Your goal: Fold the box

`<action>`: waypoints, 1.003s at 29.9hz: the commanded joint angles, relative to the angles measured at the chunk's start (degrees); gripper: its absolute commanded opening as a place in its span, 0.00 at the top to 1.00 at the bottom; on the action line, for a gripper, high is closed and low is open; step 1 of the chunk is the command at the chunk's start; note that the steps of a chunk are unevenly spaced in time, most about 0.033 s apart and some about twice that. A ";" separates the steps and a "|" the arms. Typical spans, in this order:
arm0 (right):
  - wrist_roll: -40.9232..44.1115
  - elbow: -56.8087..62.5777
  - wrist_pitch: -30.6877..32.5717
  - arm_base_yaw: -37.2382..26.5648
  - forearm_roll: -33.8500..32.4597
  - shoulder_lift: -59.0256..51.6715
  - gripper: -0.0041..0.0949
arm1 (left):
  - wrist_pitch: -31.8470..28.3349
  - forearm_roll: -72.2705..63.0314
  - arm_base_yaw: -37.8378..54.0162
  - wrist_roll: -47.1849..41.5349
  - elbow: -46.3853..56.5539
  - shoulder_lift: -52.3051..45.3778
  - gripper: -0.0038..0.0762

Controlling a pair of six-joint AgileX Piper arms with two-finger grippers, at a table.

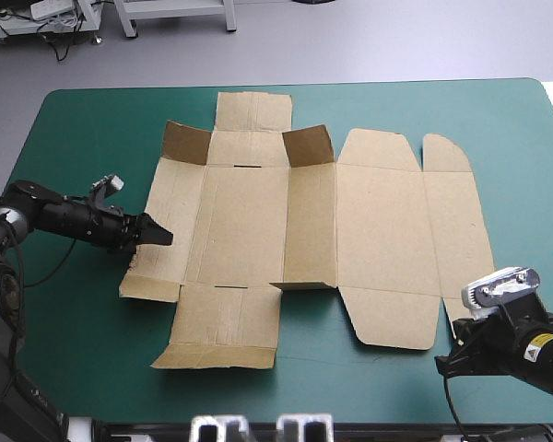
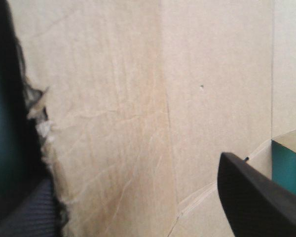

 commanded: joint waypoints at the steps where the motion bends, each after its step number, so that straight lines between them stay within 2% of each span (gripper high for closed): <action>1: -0.48 -1.33 -2.75 -0.34 1.03 0.42 0.98 | 5.47 -1.79 -1.89 1.60 0.87 -1.06 0.24; 9: -0.56 -1.33 -2.65 -0.34 1.33 0.42 0.98 | 5.47 -3.08 -7.41 1.60 0.77 -1.06 0.24; 14: -0.56 -1.33 -2.18 -0.34 2.13 0.42 0.98 | 0.06 -2.72 -11.12 1.32 0.64 -0.93 0.26; 15: -0.56 -1.33 -2.18 -0.34 2.13 0.42 0.98 | -2.08 -2.29 -11.43 0.46 0.64 -0.93 0.29; 17: -0.56 -1.33 -1.87 -0.34 2.13 0.42 0.98 | -6.14 -0.75 -11.69 -2.58 0.64 -0.93 0.45; 18: -0.56 -1.33 -1.71 -0.34 2.13 0.42 0.98 | -7.38 -0.26 -11.69 -3.72 0.64 -0.93 0.55; 19: -0.56 -1.33 -1.71 -0.34 2.13 0.42 0.98 | -8.02 -0.20 -11.69 -4.41 0.64 -0.93 0.73; 21: -0.56 -1.33 -1.71 -0.34 2.13 0.42 0.98 | -8.00 -0.20 -11.69 -3.67 0.64 -0.93 0.96; 24: -0.56 -1.33 -1.71 -0.34 2.13 0.42 0.98 | -5.80 -2.09 -11.69 -0.65 0.64 -0.93 0.96; 28: -0.70 -1.33 -1.82 -0.34 2.02 0.42 0.98 | 5.45 -6.68 -11.69 10.71 0.64 -1.04 0.96; 30: -0.83 -1.33 -1.92 -0.34 1.91 0.42 0.98 | 5.46 -6.04 -11.98 10.58 0.54 -1.94 0.96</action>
